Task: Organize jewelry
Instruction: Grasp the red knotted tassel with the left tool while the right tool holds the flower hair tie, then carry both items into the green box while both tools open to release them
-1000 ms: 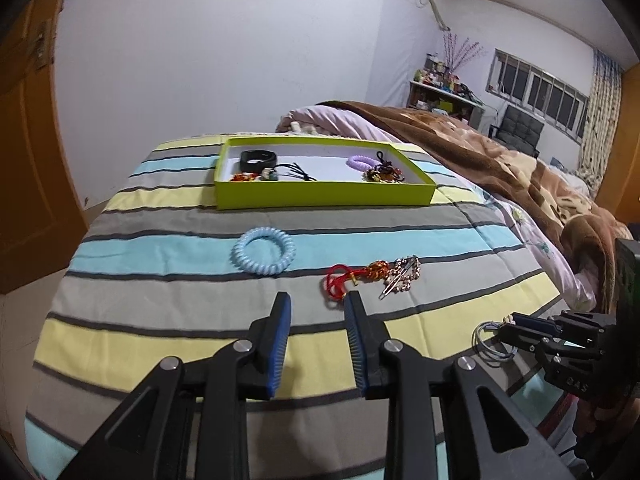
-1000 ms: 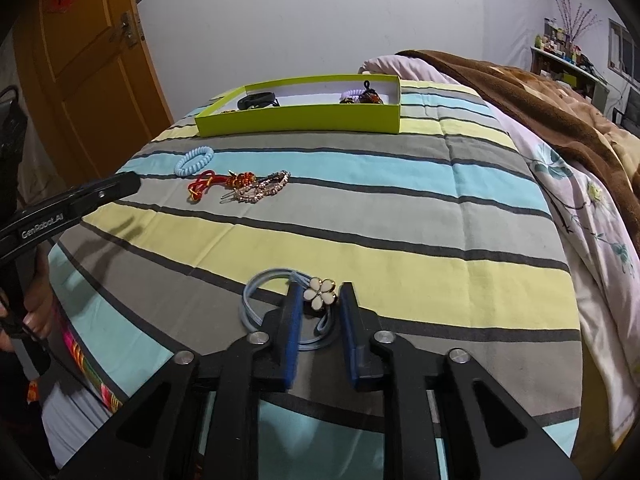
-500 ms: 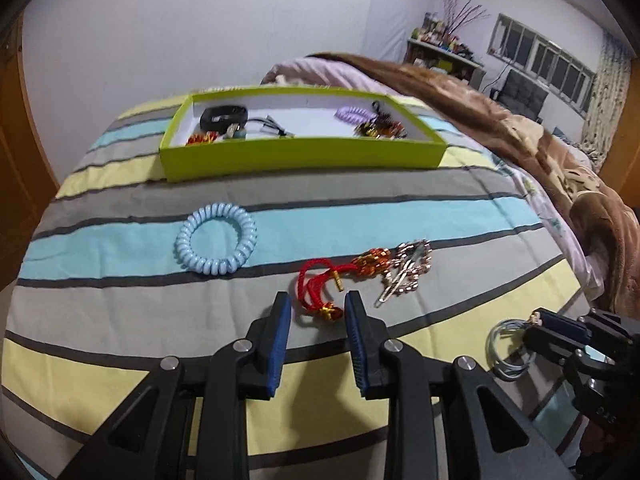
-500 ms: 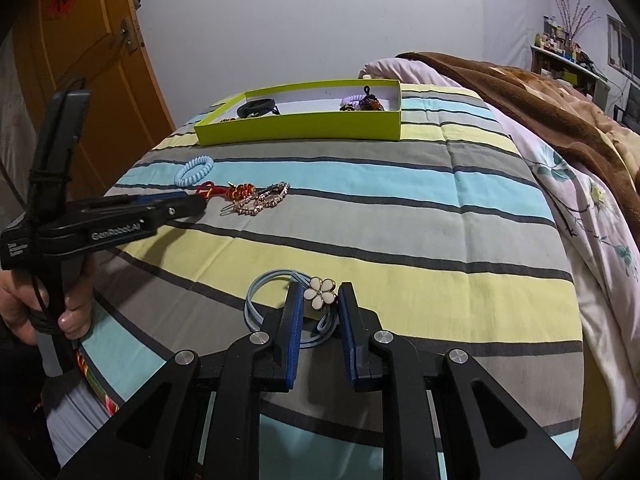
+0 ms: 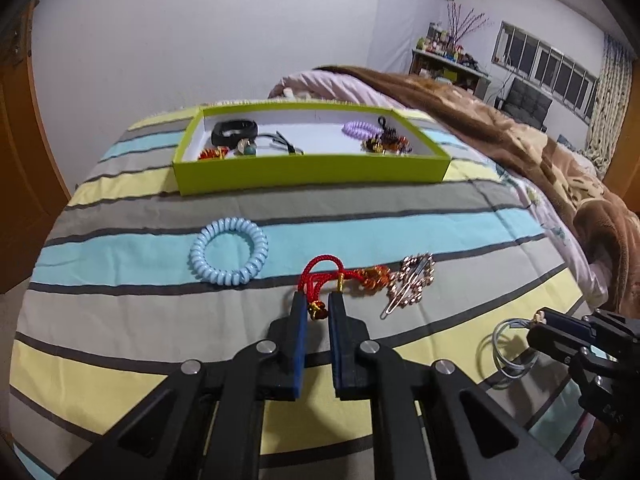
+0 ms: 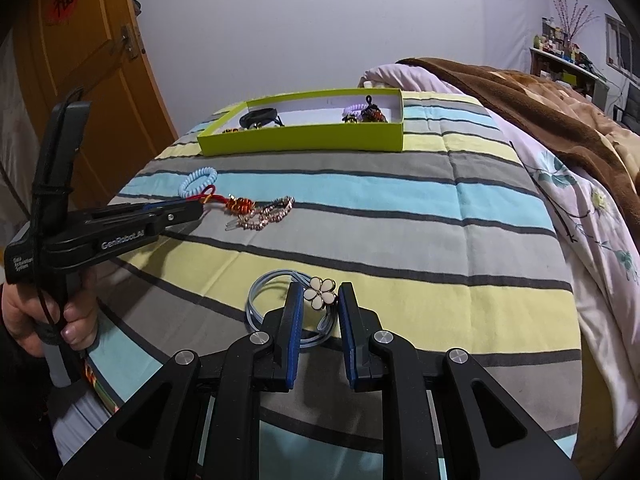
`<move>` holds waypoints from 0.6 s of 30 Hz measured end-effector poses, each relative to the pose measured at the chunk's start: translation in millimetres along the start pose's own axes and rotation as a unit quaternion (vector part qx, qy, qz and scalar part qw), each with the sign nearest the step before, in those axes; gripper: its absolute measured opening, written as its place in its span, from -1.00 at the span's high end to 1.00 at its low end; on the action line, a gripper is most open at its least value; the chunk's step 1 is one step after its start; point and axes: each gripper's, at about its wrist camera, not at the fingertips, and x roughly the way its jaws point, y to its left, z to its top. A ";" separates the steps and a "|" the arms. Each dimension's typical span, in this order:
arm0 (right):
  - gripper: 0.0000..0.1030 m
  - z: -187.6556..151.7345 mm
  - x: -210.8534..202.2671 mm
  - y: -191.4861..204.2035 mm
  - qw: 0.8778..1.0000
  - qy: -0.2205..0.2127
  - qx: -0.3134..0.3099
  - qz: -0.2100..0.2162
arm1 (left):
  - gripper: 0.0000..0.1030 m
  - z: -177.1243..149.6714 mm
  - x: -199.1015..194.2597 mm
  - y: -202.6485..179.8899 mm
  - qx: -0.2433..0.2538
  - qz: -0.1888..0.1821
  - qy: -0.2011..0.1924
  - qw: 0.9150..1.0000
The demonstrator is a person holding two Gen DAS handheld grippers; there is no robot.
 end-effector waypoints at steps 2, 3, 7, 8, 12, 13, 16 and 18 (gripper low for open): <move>0.65 2.0 -1.2 0.5 1.000 -0.003 0.001 0.000 | 0.79 1.6 -6.1 1.5 -0.004 -0.003 -0.008 1.000; 0.65 3.2 -1.9 1.0 1.000 -0.005 0.001 0.000 | 0.80 3.1 -9.5 2.0 -0.006 -0.005 -0.012 1.000; 0.65 11.0 -4.3 3.1 1.000 -0.014 0.001 0.001 | 0.80 10.1 -23.5 4.9 -0.014 -0.011 -0.030 0.999; 0.65 13.4 -4.8 3.4 1.000 -0.016 0.001 0.001 | 0.80 12.3 -26.3 6.0 -0.016 -0.013 -0.034 0.999; 0.65 26.3 -8.5 4.9 1.000 -0.031 -0.001 -0.002 | 0.80 21.1 -37.2 8.9 -0.019 -0.011 -0.054 0.998; 0.65 30.6 -9.2 5.6 0.999 -0.035 -0.002 -0.002 | 0.80 23.3 -39.5 9.7 -0.019 -0.011 -0.058 0.998; 0.65 43.5 -8.9 6.7 0.999 -0.045 -0.006 -0.002 | 0.80 28.8 -43.6 10.8 -0.017 -0.009 -0.069 0.997; 0.65 50.9 -7.2 6.7 0.999 -0.048 -0.008 -0.001 | 0.80 32.9 -45.4 11.2 -0.015 -0.008 -0.074 0.997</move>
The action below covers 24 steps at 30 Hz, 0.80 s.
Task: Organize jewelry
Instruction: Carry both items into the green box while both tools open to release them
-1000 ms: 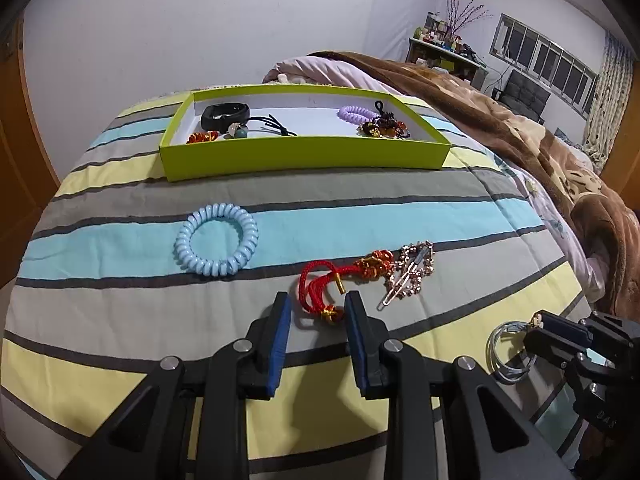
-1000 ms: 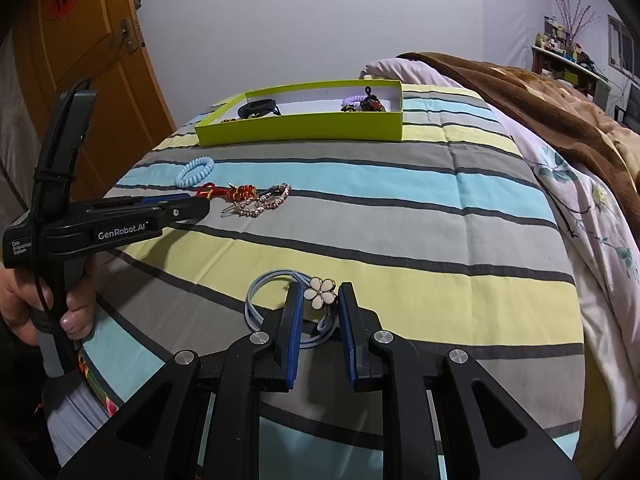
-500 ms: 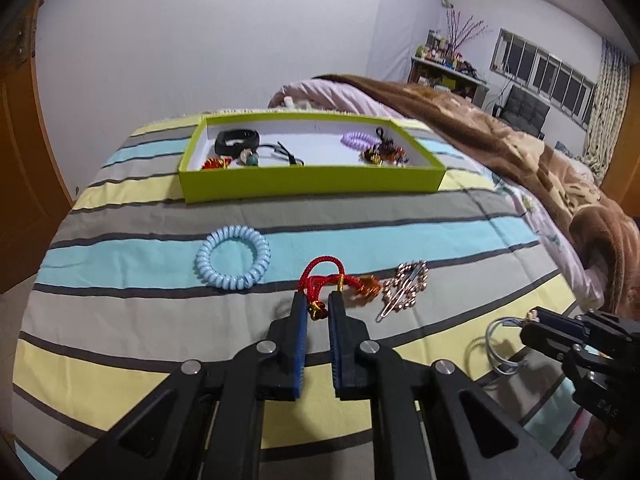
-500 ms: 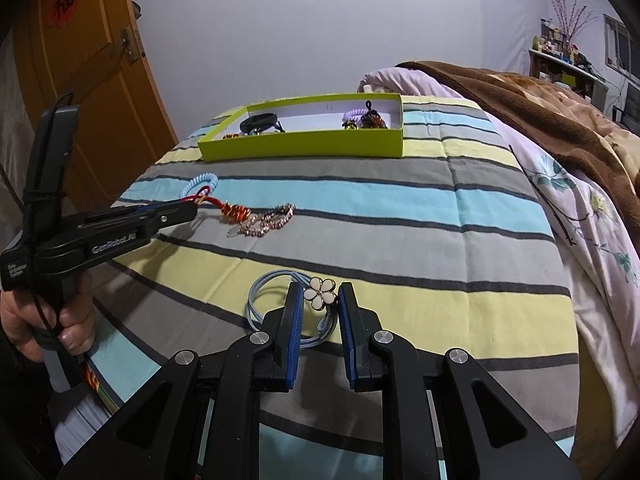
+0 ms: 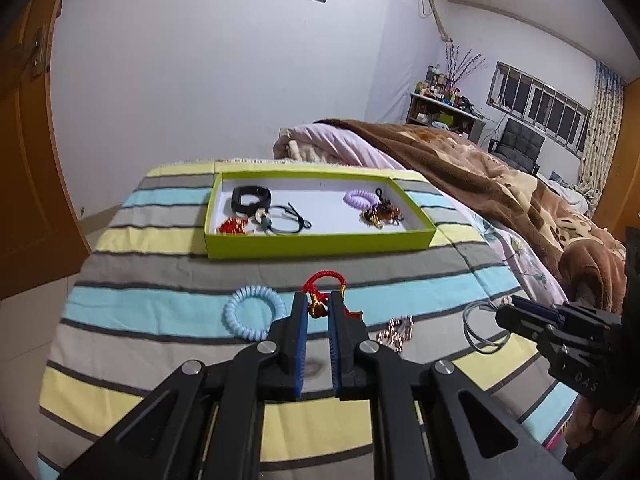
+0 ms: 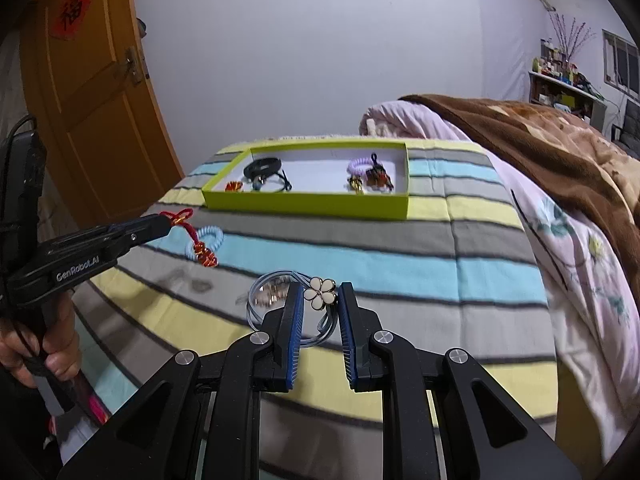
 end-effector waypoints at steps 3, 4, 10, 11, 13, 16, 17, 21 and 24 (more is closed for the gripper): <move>0.65 13.3 4.4 0.1 1.000 -0.005 -0.004 0.001 | 0.80 9.6 0.4 1.8 0.002 0.000 -0.007 1.000; 0.65 16.8 5.3 0.0 1.000 -0.007 -0.006 0.001 | 0.80 11.7 0.3 2.2 0.003 -0.001 -0.009 1.000; 0.65 42.5 16.9 -3.4 1.000 -0.014 -0.014 -0.001 | 0.80 34.6 11.5 7.4 0.006 0.003 -0.018 1.000; 0.65 47.5 19.8 -4.0 1.000 -0.016 -0.015 -0.002 | 0.80 39.5 15.2 8.9 0.006 0.002 -0.018 1.000; 0.65 56.2 24.5 -4.9 1.000 -0.018 -0.018 -0.002 | 0.80 47.3 21.4 11.4 0.007 0.004 -0.021 1.000; 0.65 69.7 35.2 -5.5 0.999 -0.020 -0.025 -0.006 | 0.80 60.4 34.4 14.6 0.008 0.006 -0.022 1.000; 0.65 73.5 39.5 -6.2 0.999 -0.020 -0.026 -0.005 | 0.80 64.1 38.7 15.1 0.009 0.009 -0.022 1.000; 0.65 90.0 60.5 -12.8 0.999 -0.018 -0.027 -0.013 | 0.80 77.9 56.4 17.2 0.008 0.007 -0.021 1.000; 0.65 99.2 77.1 -19.9 1.000 -0.009 -0.023 -0.015 | 0.80 88.4 71.5 15.5 0.014 0.008 -0.020 1.000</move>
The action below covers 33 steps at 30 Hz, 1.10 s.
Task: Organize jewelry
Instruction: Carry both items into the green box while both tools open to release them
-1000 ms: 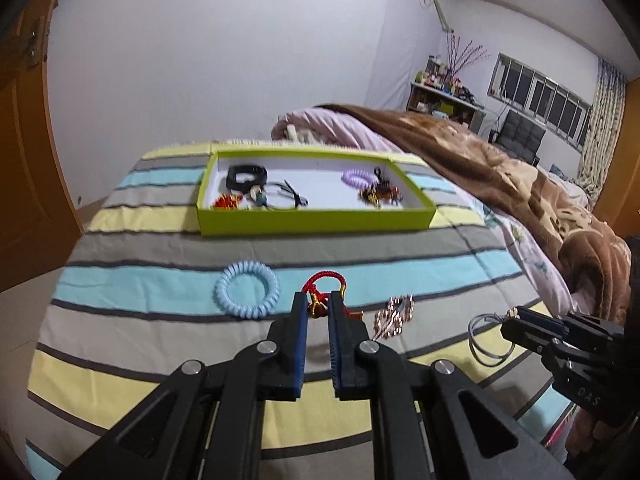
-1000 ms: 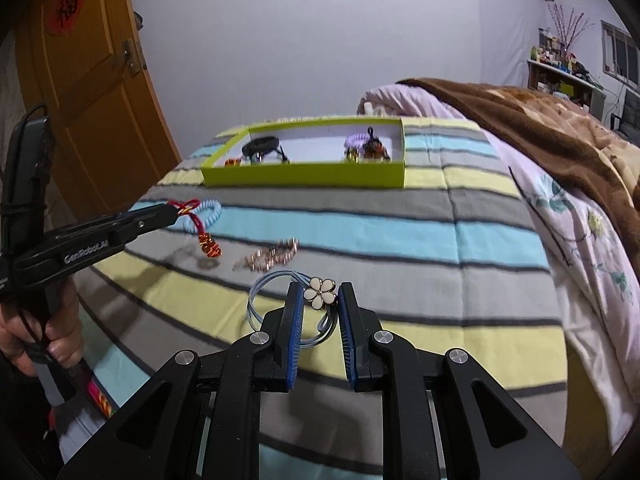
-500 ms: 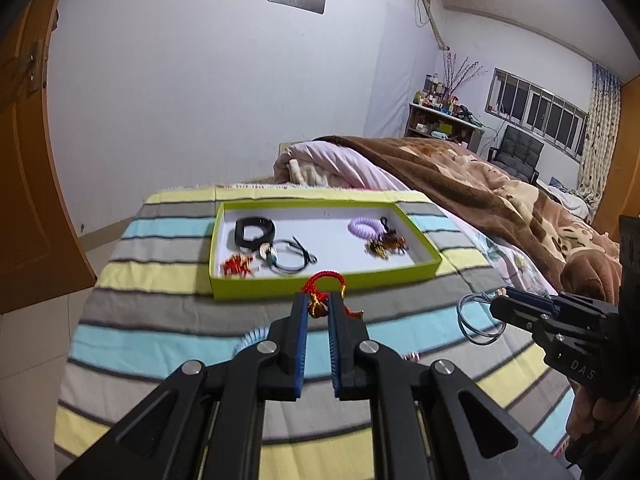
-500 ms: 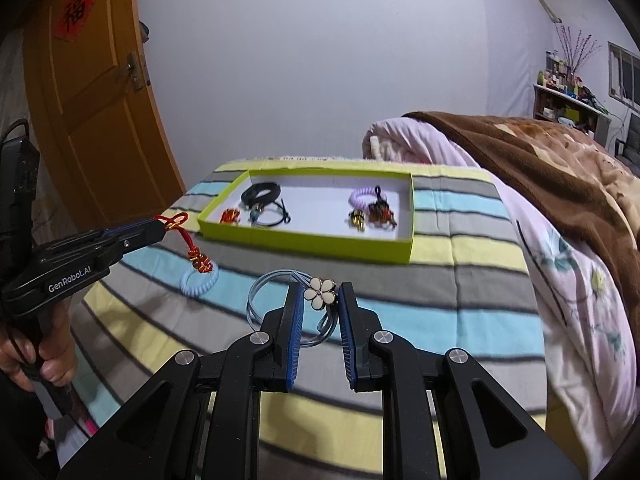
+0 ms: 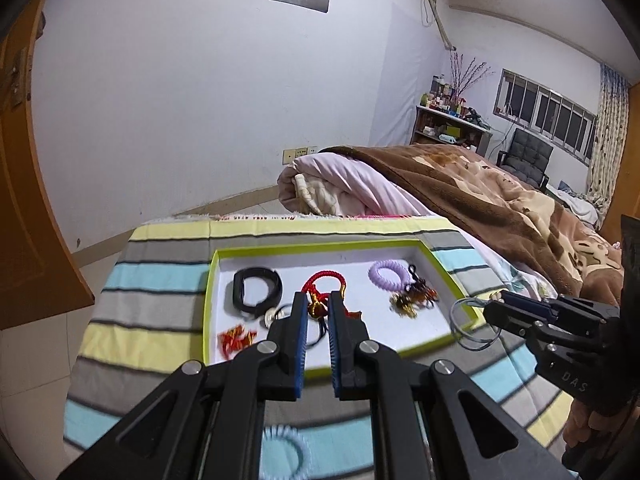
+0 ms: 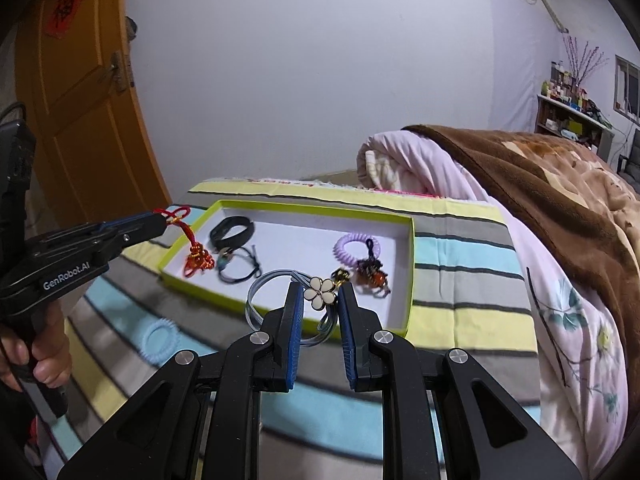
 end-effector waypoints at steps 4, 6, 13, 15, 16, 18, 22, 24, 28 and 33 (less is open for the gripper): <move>0.65 5.3 23.0 -10.1 1.000 0.017 0.012 0.001 | 0.80 7.0 20.7 -3.0 0.012 0.001 0.006 1.000; 0.65 6.1 35.1 -16.3 0.999 0.027 0.022 0.004 | 0.80 9.5 31.7 -4.6 0.017 0.000 0.010 1.000; 0.65 5.2 61.5 -28.0 0.998 0.053 0.036 -0.001 | 0.80 14.0 63.3 -0.5 0.015 0.003 0.024 1.000; 0.65 4.3 68.7 -31.1 0.997 0.063 0.039 -0.004 | 0.80 14.3 71.3 1.1 0.014 0.003 0.028 0.999; 0.65 3.2 71.7 -32.7 0.997 0.068 0.040 -0.006 | 0.80 14.4 76.1 1.4 0.015 0.005 0.032 0.999; 0.65 2.4 77.9 -34.1 0.996 0.078 0.039 -0.011 | 0.80 13.4 85.0 2.6 0.017 0.011 0.039 0.999; 0.65 0.8 86.4 -37.2 0.995 0.093 0.042 -0.014 | 0.80 10.1 102.7 5.1 0.016 0.026 0.056 0.998; 0.65 0.2 89.9 -37.8 0.994 0.100 0.043 -0.015 | 0.80 7.5 110.4 7.6 0.011 0.030 0.067 0.997; 0.65 -1.7 94.5 -37.4 0.993 0.109 0.038 -0.013 | 0.79 2.4 122.1 9.1 0.006 0.032 0.085 0.996; 0.56 -2.2 93.2 -34.2 0.993 0.109 0.033 -0.017 | 0.79 1.0 119.2 9.7 -0.002 0.020 0.086 0.996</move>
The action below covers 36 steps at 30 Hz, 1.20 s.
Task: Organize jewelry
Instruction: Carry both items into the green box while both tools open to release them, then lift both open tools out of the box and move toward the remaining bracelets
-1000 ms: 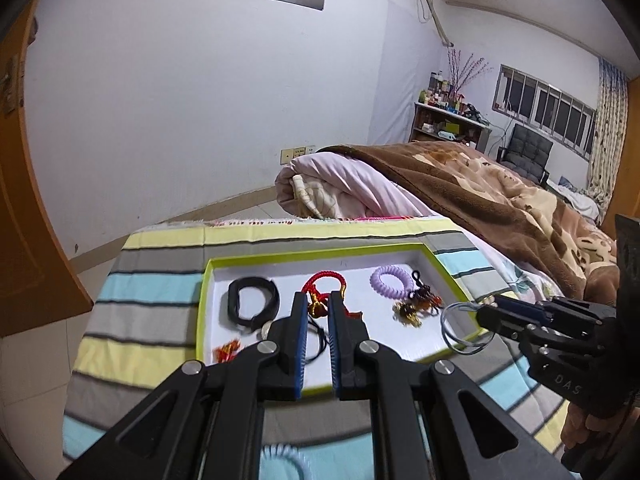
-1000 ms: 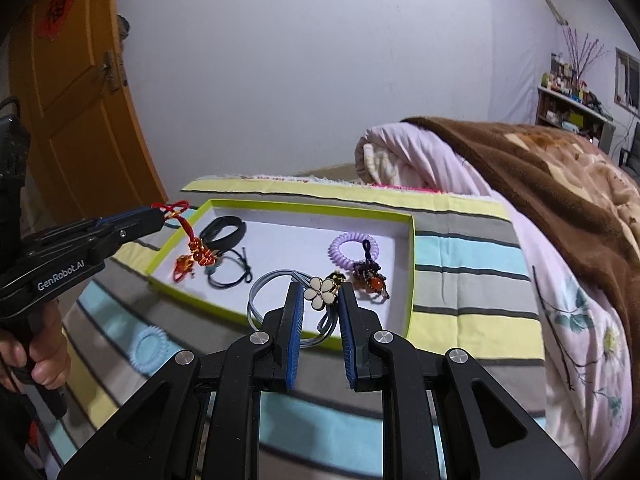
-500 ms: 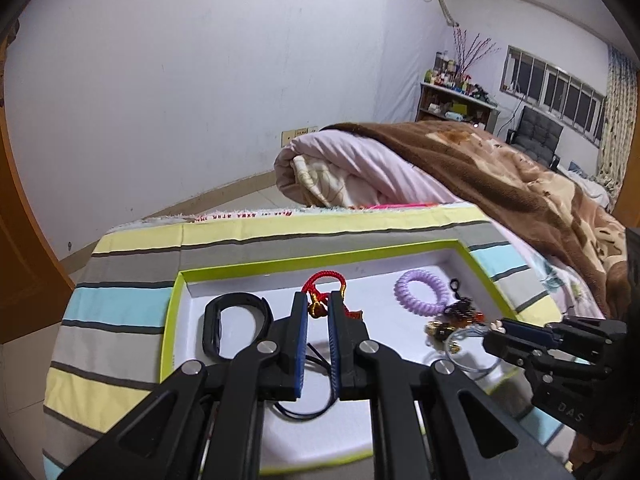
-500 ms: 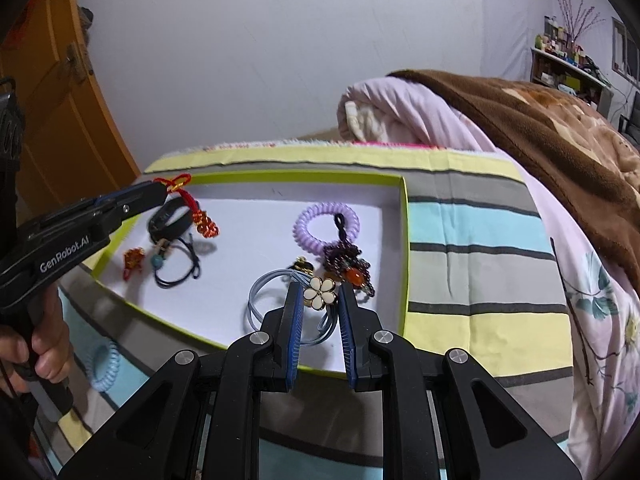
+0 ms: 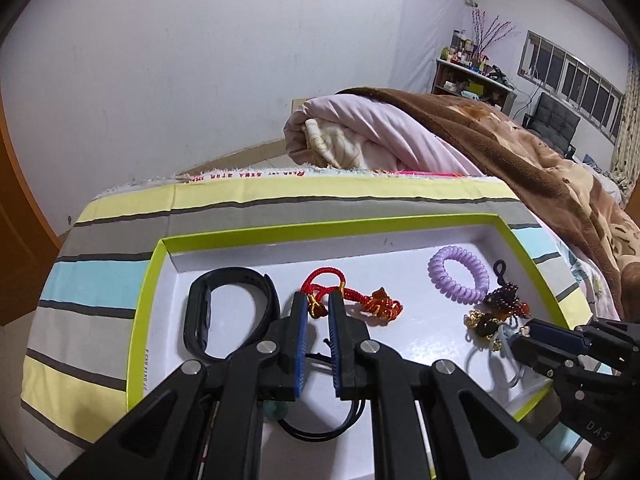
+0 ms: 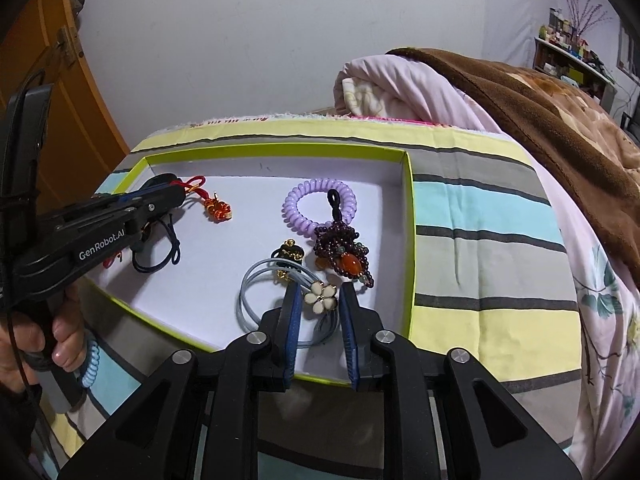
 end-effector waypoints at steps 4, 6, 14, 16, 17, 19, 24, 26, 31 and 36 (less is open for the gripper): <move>0.53 -1.5 -4.5 1.5 1.000 -0.007 -0.001 -0.002 | 0.76 1.4 -4.4 3.7 -0.006 -0.006 -0.001 1.000; 0.52 -2.8 -7.6 2.5 1.000 -0.011 -0.003 -0.001 | 0.56 2.2 -8.3 5.5 -0.012 -0.009 -0.006 1.000; 0.52 -10.3 -31.7 8.6 0.999 -0.037 -0.010 0.008 | 0.54 0.5 -39.8 11.2 -0.023 -0.016 -0.033 0.999; 0.52 -13.2 -41.1 10.4 0.999 -0.047 -0.009 0.010 | 0.54 -2.5 -50.1 9.6 -0.016 -0.015 -0.040 0.999; 0.52 -14.2 -44.3 11.0 0.999 -0.050 -0.008 0.011 | 0.54 -4.5 -54.9 8.6 -0.011 -0.014 -0.044 0.999; 0.52 -18.1 -52.4 12.1 0.998 -0.057 -0.005 0.015 | 0.54 -9.6 -64.9 7.4 -0.007 -0.016 -0.049 0.999; 0.52 -32.7 -76.4 17.5 0.997 -0.073 -0.002 0.027 | 0.54 -22.6 -90.5 7.2 -0.012 -0.021 -0.060 0.998; 0.52 -39.6 -86.1 19.5 0.996 -0.079 -0.004 0.032 | 0.54 -29.9 -101.7 6.8 -0.011 -0.018 -0.066 0.998; 0.52 -59.8 -106.9 23.7 0.995 -0.089 -0.007 0.044 | 0.54 -51.7 -120.8 9.5 -0.021 -0.014 -0.069 0.997; 0.52 -81.6 -124.0 28.8 0.994 -0.094 -0.010 0.053 | 0.54 -74.3 -134.4 8.9 -0.022 -0.010 -0.069 0.997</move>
